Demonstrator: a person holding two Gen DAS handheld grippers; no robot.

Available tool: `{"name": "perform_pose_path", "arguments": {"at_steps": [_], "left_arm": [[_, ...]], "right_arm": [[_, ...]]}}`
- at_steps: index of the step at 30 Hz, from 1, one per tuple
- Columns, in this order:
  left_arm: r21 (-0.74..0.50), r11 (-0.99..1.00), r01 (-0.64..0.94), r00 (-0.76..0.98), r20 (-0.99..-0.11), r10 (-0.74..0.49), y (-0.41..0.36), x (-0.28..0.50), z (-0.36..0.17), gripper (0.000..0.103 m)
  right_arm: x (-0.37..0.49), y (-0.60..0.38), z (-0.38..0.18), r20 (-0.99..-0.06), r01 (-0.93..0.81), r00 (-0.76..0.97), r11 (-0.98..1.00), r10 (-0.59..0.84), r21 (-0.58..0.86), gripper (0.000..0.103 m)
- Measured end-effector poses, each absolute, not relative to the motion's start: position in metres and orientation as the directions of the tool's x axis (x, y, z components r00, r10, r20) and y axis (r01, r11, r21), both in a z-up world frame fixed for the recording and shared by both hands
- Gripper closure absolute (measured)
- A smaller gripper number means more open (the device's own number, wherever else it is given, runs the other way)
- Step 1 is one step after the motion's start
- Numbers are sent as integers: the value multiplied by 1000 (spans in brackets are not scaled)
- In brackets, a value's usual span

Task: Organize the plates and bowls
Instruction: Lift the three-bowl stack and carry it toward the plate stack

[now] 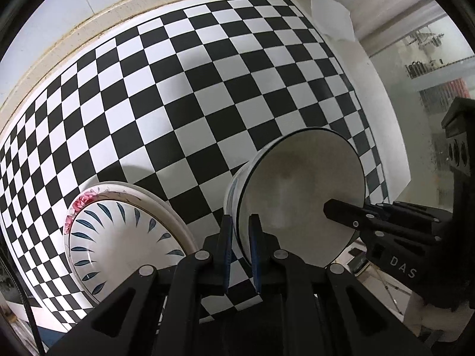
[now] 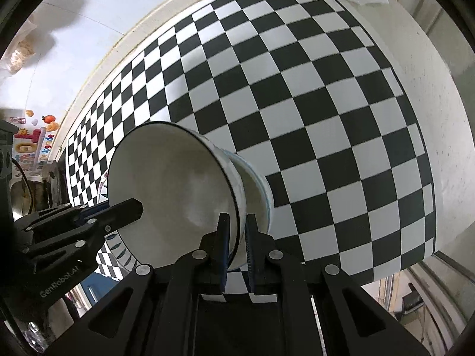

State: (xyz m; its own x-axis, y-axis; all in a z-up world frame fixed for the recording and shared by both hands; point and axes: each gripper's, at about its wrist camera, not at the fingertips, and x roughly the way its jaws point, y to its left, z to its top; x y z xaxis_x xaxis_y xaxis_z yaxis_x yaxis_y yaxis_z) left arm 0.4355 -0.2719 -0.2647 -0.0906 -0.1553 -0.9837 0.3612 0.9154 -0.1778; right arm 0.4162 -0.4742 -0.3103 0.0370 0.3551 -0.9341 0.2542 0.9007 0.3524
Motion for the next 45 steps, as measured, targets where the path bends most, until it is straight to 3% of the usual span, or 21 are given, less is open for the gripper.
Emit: {"name": "perform_pose_path", "arguments": {"at_steps": [18, 27, 45], "left_arm": [[-154, 924, 351, -137, -984, -112, -274, 428, -289, 94], [-159, 929, 333, -136, -983, -120, -269, 426, -284, 93], [-145, 925, 351, -99, -988, -117, -266, 422, -268, 93]], "right_arm": [[413, -473, -327, -936, 282, -7, 898, 353, 337, 91], [413, -469, -319, -947, 278, -3, 910, 321, 307, 83], [406, -470, -311, -957, 275, -11, 921, 289, 275, 83]]}}
